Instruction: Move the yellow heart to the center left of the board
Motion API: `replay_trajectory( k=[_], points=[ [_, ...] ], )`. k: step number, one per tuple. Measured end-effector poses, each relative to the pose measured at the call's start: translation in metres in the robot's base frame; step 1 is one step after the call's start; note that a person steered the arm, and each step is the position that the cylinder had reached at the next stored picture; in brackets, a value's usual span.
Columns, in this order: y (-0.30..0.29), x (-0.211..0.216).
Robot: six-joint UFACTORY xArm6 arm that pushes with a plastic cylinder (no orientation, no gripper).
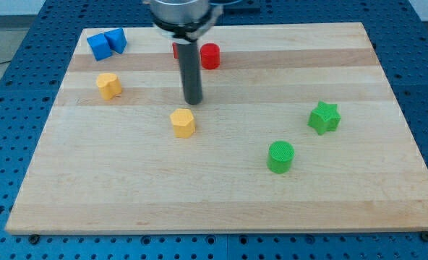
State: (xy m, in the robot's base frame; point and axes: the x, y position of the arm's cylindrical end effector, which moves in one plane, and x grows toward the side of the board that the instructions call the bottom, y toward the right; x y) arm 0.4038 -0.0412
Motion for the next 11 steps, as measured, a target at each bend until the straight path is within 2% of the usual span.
replay_trajectory(
  k=[2,3,4,5,6,7,8,10,11],
  points=[
    [-0.04,0.041],
    [-0.041,0.036],
    [-0.093,0.017],
    [-0.204,0.013],
    [-0.258,-0.031],
    [-0.229,-0.069],
    [-0.16,-0.069],
    [-0.141,-0.017],
    [-0.136,-0.007]
  ],
)
